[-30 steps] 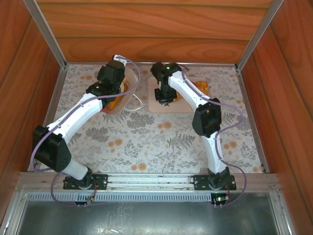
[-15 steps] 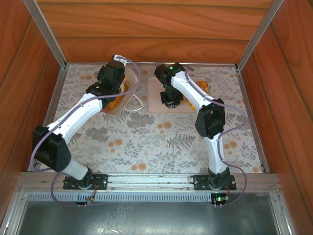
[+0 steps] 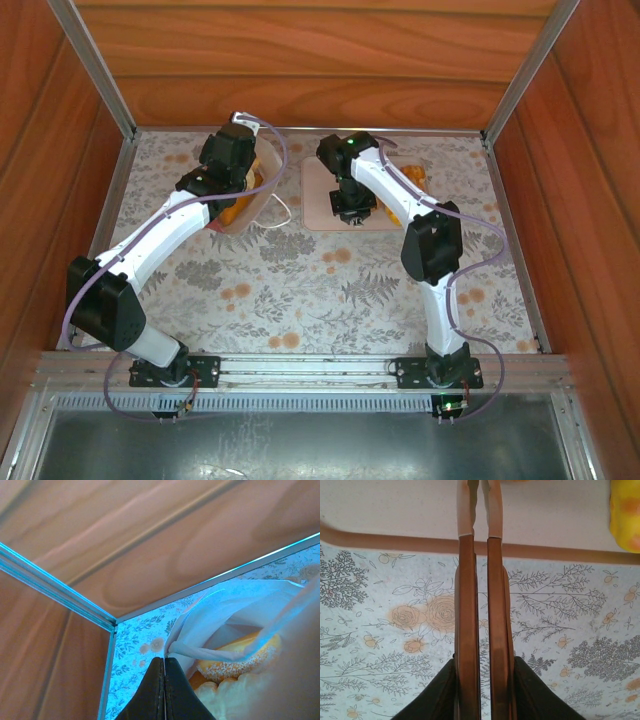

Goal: Take the fake bread out of the paper bag

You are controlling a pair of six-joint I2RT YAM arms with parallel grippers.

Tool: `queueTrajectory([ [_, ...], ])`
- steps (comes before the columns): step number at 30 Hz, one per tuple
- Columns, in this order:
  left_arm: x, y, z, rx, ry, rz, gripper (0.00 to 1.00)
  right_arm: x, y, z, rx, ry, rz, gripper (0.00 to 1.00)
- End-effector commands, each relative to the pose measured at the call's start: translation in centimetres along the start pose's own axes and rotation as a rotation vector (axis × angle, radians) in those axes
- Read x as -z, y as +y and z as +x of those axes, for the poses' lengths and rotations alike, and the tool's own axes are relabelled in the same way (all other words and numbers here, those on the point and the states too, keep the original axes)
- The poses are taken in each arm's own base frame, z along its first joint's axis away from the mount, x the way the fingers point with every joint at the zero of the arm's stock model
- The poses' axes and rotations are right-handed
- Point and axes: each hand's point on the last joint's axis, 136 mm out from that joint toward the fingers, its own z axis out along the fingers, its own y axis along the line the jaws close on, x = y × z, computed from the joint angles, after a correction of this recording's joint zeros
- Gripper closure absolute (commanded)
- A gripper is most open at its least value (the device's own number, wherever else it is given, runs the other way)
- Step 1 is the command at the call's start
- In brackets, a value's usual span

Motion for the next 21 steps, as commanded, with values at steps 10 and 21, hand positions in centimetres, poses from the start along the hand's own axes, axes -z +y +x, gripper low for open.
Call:
queueTrajectory([
  [10, 0.9, 2.0, -2.2, 0.076, -0.059, -0.029, 1.00, 2.0, -2.1, 2.5, -0.024, 0.010, 0.013, 0.70],
  [21, 1.0, 2.2, -2.2, 0.074, -0.060, -0.032, 1.00, 3.2, -0.5, 3.6, 0.010, 0.004, -0.089, 0.63],
])
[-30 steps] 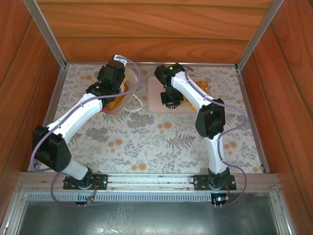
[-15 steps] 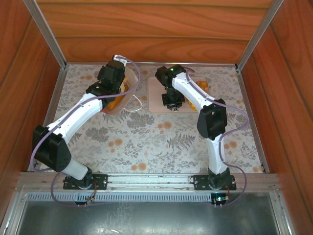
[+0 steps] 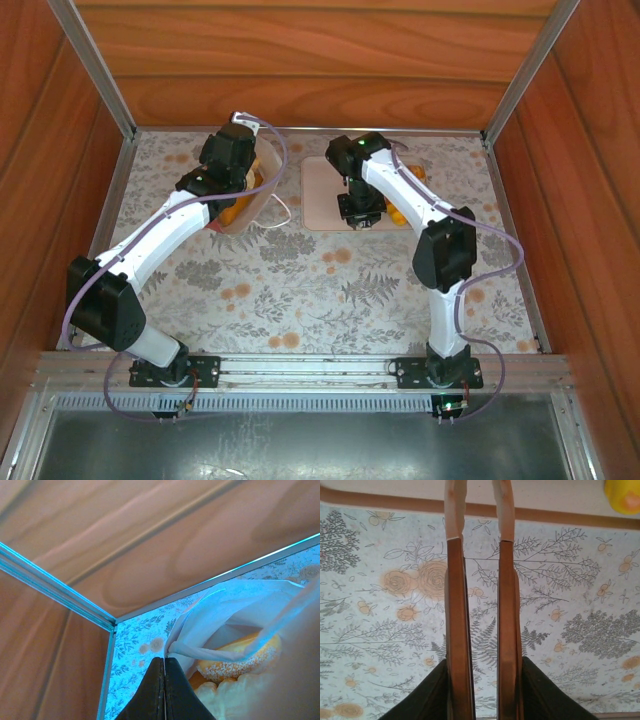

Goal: Take the fake bread out of the paper bag

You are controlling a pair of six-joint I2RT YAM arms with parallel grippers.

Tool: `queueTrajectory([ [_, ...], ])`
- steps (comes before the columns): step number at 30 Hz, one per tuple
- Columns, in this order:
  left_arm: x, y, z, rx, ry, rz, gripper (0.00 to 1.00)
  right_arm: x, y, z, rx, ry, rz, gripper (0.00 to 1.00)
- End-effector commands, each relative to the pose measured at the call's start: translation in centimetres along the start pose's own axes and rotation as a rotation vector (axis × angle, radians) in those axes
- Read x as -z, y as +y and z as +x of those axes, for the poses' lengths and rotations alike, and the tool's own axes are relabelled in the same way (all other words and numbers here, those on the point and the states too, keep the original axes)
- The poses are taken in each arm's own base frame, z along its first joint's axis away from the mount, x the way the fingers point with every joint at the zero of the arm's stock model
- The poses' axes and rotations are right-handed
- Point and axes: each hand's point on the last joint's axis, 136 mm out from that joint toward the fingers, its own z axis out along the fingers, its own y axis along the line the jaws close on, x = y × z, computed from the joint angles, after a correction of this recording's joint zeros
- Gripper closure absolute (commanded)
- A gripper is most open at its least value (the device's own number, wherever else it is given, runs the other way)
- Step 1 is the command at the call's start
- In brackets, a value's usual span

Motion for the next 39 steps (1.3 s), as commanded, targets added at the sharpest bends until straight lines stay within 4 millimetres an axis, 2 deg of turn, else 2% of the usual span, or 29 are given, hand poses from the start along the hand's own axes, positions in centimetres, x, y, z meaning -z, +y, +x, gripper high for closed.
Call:
queueTrajectory([
  [1, 1.1, 2.2, -2.3, 0.071, -0.061, -0.033, 1.00, 1.7, 0.5, 1.2, 0.009, -0.012, -0.062, 0.63],
  [4, 1.2, 2.3, -2.3, 0.069, -0.064, -0.030, 1.00, 2.9, 0.9, 1.7, 0.013, -0.043, -0.110, 0.63],
  [7, 1.5, 2.0, -2.2, 0.061, -0.071, -0.007, 1.00, 4.9, 0.4, 2.1, -0.003, -0.105, -0.129, 0.64],
  [13, 2.1, 1.1, -2.0, 0.062, -0.095, 0.063, 1.00, 9.8, 0.6, 2.6, -0.034, -0.255, -0.246, 0.65],
  [18, 2.5, -0.1, -2.2, 0.053, -0.108, 0.109, 1.00, 13.6, 1.9, 2.8, -0.034, -0.363, -0.395, 0.65],
  [19, 2.5, -0.4, -2.1, 0.050, -0.107, 0.117, 1.00, 15.1, 2.0, 3.2, -0.030, -0.404, -0.437, 0.65],
  [25, 2.3, -3.0, -2.3, 0.039, -0.097, 0.157, 1.00, 19.4, 4.8, 4.4, 0.028, -0.498, -0.664, 0.62],
  [31, 2.1, -4.9, -2.6, 0.027, -0.091, 0.178, 1.00, 20.6, 6.9, 5.3, 0.094, -0.521, -0.732, 0.61],
  [34, 2.1, -5.3, -2.6, 0.033, -0.086, 0.183, 1.00, 20.3, 7.5, 5.7, 0.114, -0.512, -0.722, 0.61],
  [39, 2.5, -5.5, -2.7, 0.058, -0.080, 0.191, 1.00, 18.5, 8.3, 5.7, 0.119, -0.476, -0.711, 0.61],
])
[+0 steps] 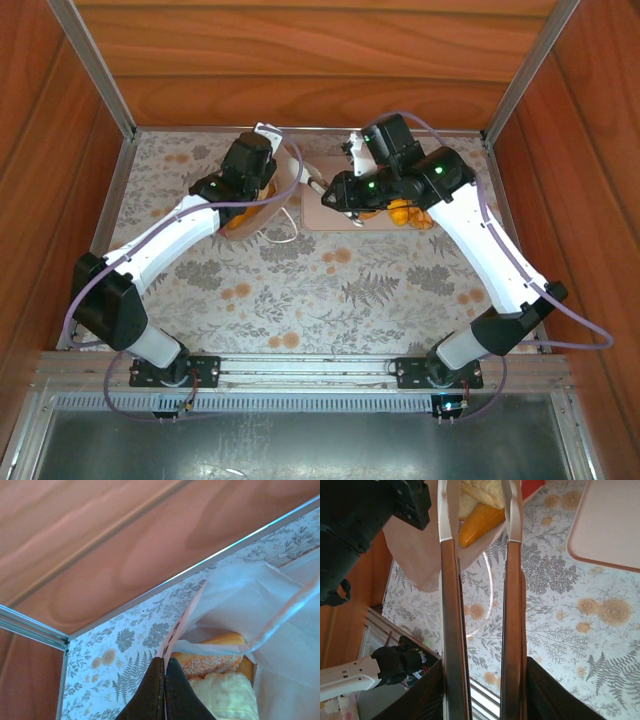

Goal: Take the fake bread out of the paper bag

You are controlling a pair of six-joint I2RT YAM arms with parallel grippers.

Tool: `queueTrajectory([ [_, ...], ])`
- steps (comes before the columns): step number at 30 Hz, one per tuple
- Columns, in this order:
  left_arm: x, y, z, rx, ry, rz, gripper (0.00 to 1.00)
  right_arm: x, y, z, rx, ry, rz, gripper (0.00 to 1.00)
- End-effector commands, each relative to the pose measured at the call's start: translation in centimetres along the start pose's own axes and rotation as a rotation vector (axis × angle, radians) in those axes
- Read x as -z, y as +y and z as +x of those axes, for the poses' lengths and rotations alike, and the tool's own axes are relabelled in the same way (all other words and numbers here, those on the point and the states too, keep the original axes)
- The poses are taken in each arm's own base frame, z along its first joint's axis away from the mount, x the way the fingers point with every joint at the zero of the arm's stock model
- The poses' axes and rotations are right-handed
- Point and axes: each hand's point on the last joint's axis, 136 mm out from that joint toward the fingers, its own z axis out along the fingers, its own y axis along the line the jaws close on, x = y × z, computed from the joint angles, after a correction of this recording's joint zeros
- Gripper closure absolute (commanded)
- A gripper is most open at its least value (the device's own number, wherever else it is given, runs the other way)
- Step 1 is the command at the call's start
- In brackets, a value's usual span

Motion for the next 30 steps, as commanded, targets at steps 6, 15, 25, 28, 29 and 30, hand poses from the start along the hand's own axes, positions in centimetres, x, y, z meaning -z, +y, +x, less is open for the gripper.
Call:
queueTrajectory([
  [6, 1.5, 0.1, -2.1, 0.103, -0.042, 0.013, 1.00, -2.6, 0.2, 0.9, -0.012, 0.042, -0.047, 0.61],
  [15, 2.0, -1.7, -1.7, 0.100, -0.026, 0.031, 1.00, -1.9, 0.4, 2.0, 0.028, 0.017, -0.055, 0.62],
  [25, 2.4, -3.7, -1.2, 0.103, -0.009, 0.070, 1.00, -4.7, -0.6, 2.9, 0.055, 0.051, -0.025, 0.61],
  [28, 2.6, -3.9, -0.7, 0.103, 0.000, 0.074, 1.00, -5.8, -1.3, 2.6, 0.084, 0.038, 0.008, 0.61],
  [29, 2.6, -3.9, -0.7, 0.101, 0.001, 0.075, 1.00, -6.1, -1.4, 2.4, 0.094, 0.031, 0.015, 0.61],
  [30, 2.6, -3.9, -0.5, 0.099, 0.004, 0.073, 1.00, -6.4, -1.7, 2.2, 0.103, 0.023, 0.026, 0.61],
])
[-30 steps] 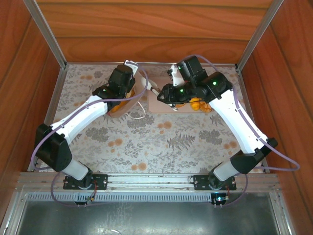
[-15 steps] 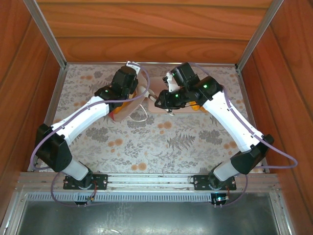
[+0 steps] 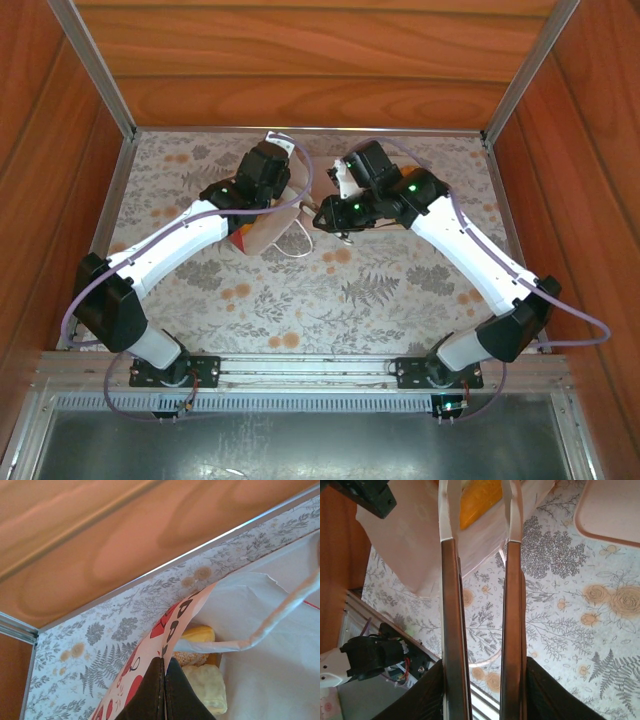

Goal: Take the fake bread out of the paper bag

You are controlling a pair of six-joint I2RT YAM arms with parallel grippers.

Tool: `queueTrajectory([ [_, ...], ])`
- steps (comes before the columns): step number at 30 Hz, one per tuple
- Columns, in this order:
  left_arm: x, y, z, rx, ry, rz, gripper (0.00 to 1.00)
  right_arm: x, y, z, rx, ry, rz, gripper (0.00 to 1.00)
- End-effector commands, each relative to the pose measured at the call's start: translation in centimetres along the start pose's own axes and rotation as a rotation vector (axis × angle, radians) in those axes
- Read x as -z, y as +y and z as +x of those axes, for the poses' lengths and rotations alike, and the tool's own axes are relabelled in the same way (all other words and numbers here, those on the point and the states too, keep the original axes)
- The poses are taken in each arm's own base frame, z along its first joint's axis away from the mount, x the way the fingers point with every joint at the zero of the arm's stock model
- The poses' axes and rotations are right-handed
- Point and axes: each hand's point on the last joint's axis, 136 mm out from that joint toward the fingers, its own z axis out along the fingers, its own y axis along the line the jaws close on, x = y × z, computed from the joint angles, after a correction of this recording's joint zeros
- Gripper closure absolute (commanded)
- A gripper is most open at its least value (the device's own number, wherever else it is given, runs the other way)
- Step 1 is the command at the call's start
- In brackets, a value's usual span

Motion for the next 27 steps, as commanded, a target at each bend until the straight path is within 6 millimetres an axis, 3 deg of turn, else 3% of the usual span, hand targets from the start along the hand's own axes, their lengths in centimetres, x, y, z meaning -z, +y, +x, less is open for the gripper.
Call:
queueTrajectory([
  [1, 0.6, 0.1, -0.4, 0.031, -0.013, -0.007, 1.00, -1.3, -0.3, -1.3, 0.069, -0.048, 0.024, 0.60],
  [14, 1.2, 0.2, -0.5, 0.033, -0.018, -0.001, 1.00, -5.0, -0.9, -2.9, 0.096, -0.005, 0.056, 0.51],
  [16, 1.1, 0.2, -0.4, 0.033, -0.017, 0.001, 1.00, -6.2, -1.4, -2.9, 0.089, 0.018, 0.067, 0.51],
  [27, 1.2, 0.1, -0.6, 0.031, -0.020, 0.008, 1.00, -8.2, -1.3, -4.1, 0.089, 0.034, 0.061, 0.50],
])
